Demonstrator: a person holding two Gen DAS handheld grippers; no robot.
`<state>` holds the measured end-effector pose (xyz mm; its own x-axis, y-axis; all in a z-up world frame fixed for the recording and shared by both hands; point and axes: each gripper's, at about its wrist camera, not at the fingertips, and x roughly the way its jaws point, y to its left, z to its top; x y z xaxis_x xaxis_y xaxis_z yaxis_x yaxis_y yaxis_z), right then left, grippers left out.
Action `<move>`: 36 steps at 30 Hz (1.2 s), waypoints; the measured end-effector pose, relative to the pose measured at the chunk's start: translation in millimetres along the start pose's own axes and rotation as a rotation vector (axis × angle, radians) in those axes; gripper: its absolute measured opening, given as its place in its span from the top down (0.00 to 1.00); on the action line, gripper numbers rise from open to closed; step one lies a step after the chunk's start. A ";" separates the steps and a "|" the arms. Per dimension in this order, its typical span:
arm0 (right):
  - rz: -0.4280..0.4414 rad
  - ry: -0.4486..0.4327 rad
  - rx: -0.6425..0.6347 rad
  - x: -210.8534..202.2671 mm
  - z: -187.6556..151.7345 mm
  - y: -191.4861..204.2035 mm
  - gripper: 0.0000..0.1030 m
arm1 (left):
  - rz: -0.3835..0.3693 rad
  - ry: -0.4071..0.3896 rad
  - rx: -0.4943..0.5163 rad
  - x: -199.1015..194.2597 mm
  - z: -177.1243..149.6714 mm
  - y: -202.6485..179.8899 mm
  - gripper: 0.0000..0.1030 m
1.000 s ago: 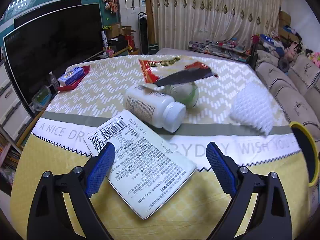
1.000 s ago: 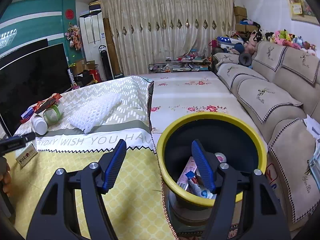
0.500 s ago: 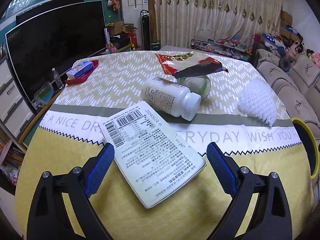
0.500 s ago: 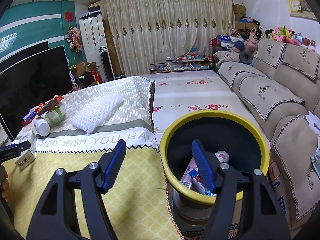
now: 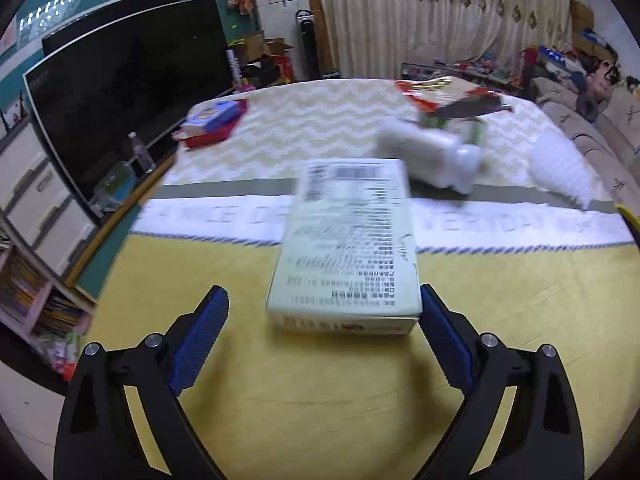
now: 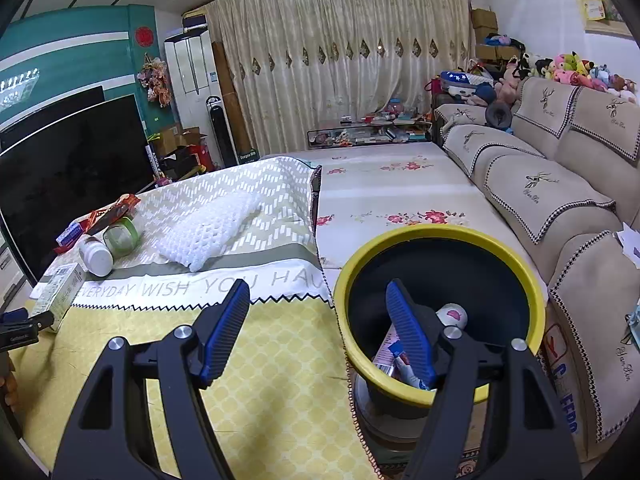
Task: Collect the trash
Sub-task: 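Grasp the white printed box on the table with the left gripper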
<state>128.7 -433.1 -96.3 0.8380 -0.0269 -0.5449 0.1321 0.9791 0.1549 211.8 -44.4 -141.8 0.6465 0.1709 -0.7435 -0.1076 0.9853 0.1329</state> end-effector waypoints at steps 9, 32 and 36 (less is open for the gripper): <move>0.011 -0.015 -0.016 -7.2 4.1 9.7 0.34 | -0.069 -0.050 0.099 3.7 17.4 3.7 0.10; 0.009 0.006 -0.023 -2.1 5.9 19.2 0.34 | -0.132 0.026 0.190 45.5 48.4 -6.2 0.20; 0.010 0.009 -0.024 -1.9 5.4 19.1 0.34 | -0.141 0.031 0.195 48.0 49.2 -8.0 0.26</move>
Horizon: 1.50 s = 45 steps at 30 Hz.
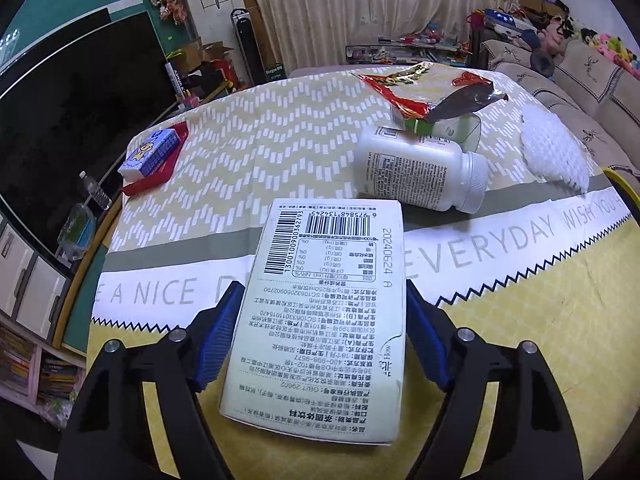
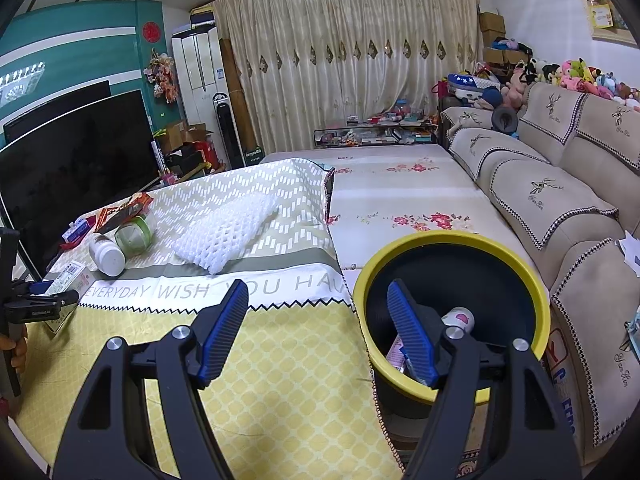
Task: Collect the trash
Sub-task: 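Grasp the white printed box on the table with the left gripper, then carry the white box over the bin and open the left gripper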
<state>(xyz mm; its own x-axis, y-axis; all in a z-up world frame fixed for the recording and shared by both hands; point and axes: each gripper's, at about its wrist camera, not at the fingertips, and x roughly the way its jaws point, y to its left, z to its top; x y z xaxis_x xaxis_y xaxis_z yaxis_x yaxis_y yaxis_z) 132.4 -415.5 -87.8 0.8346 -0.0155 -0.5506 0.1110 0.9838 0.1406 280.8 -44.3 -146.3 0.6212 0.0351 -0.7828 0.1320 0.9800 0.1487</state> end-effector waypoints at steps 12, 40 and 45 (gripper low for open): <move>-0.001 0.017 0.005 2.8 -3.0 -1.1 0.33 | 0.016 -0.060 0.007 -26.8 -2.6 -3.6 0.27; -0.201 -0.051 0.165 -45.9 -18.4 -101.5 0.33 | -0.285 -0.250 0.230 -126.8 49.9 -168.2 0.27; -0.269 -0.081 0.194 -59.4 -22.1 -128.5 0.32 | -0.366 -0.263 0.338 -123.9 68.0 -242.5 0.27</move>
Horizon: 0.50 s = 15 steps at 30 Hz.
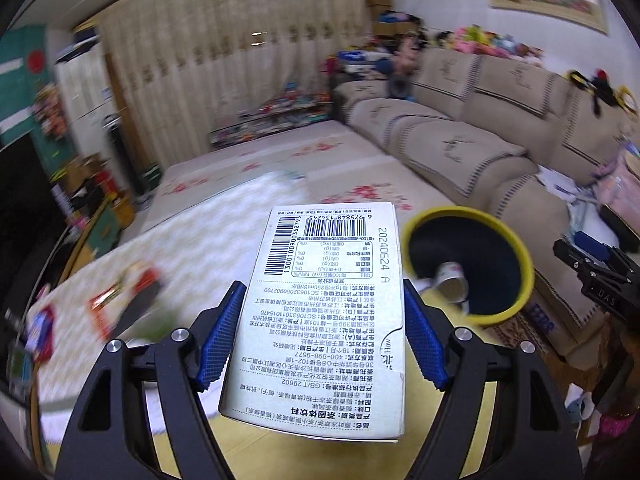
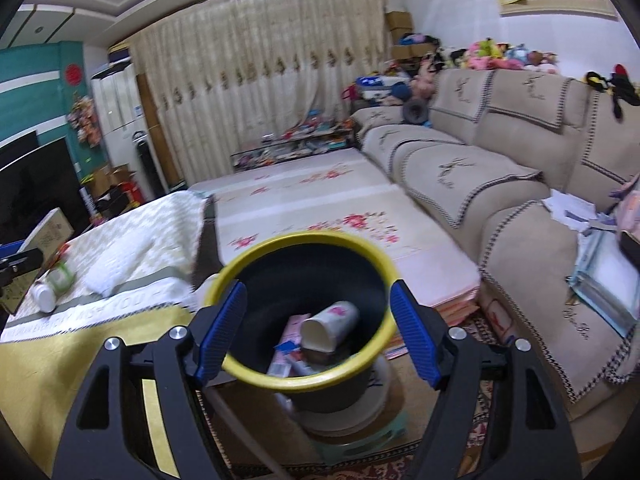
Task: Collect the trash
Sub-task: 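Carry the white box over the bin and open the left gripper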
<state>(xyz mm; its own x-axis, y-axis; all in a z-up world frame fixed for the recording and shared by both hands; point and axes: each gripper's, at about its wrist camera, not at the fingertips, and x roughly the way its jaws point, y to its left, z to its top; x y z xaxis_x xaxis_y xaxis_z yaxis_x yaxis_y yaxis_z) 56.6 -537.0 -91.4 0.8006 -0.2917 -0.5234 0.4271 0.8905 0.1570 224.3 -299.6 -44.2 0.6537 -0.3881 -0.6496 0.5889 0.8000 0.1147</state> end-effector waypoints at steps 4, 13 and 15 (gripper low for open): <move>-0.049 -0.009 0.025 -2.0 0.3 -20.0 0.31 | -0.106 0.024 0.058 33.9 22.8 -50.5 0.27; -0.100 0.013 0.070 4.2 -4.2 -50.8 0.31 | -0.182 0.076 0.146 118.8 57.5 -132.4 0.27; -0.106 0.018 0.075 5.4 -5.2 -54.5 0.31 | -0.200 0.089 0.145 135.9 64.7 -144.3 0.27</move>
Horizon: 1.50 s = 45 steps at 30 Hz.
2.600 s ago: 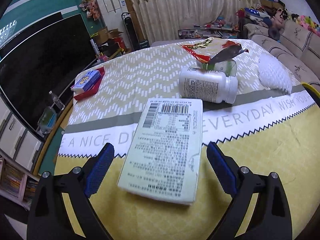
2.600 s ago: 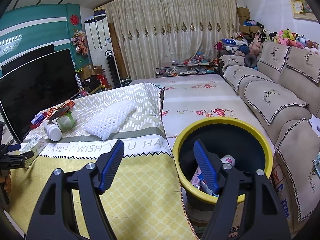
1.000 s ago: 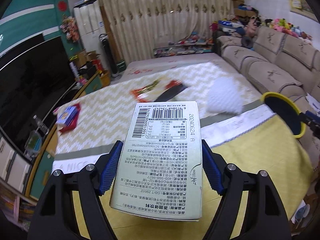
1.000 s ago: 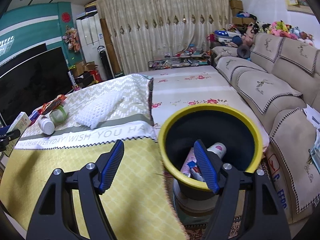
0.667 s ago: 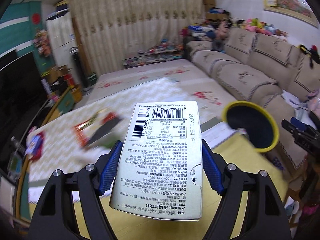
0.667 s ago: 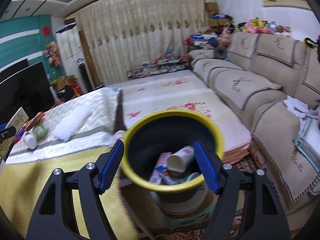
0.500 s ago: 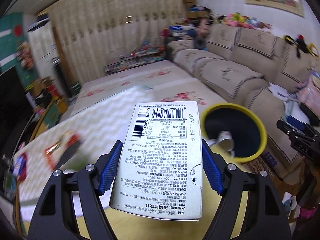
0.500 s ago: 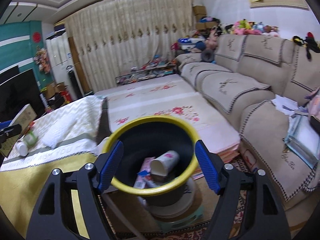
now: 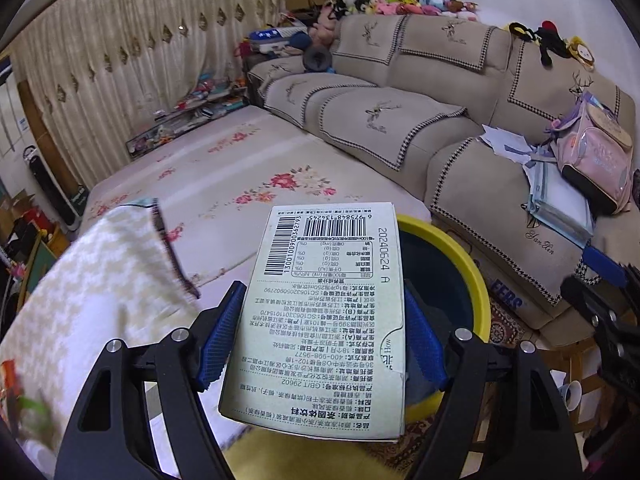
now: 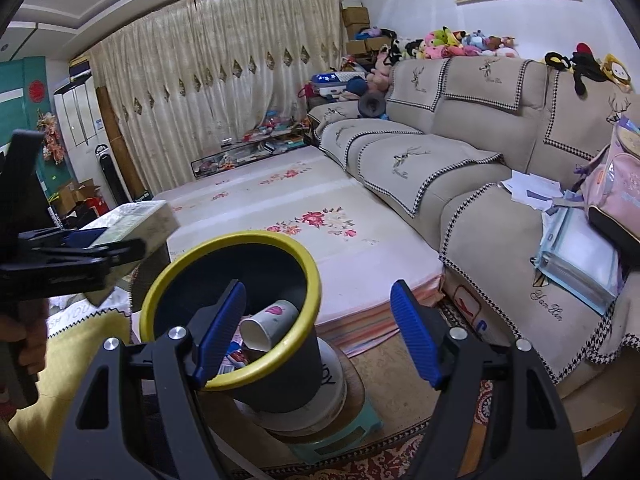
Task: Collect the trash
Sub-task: 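Carry the white box over the bin and open the left gripper, then grasp the white foam net with the right gripper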
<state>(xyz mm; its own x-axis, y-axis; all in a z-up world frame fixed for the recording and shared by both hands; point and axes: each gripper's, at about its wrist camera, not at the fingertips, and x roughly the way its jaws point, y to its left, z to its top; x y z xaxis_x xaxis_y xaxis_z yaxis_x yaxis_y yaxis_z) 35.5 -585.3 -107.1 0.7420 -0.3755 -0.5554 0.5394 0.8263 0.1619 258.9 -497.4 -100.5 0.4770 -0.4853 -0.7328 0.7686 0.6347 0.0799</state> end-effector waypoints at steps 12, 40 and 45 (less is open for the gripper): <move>0.029 0.017 -0.015 0.5 -1.4 11.5 0.31 | 0.026 -0.064 -0.056 -25.4 -20.7 38.0 0.10; 0.392 0.138 -0.378 40.3 29.0 329.6 0.29 | 0.644 -0.262 -0.587 -245.8 -283.9 349.2 0.05; 0.333 0.189 -0.423 79.3 21.2 381.6 0.28 | 0.633 -0.258 -0.619 -237.7 -286.7 341.0 0.05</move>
<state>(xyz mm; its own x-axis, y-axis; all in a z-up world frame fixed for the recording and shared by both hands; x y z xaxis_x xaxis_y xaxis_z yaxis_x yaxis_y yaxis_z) 308.6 -308.6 -72.0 0.7398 -0.0164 -0.6726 0.0533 0.9980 0.0342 285.4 6.9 -92.8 0.8680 -0.0099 -0.4965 0.0026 0.9999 -0.0155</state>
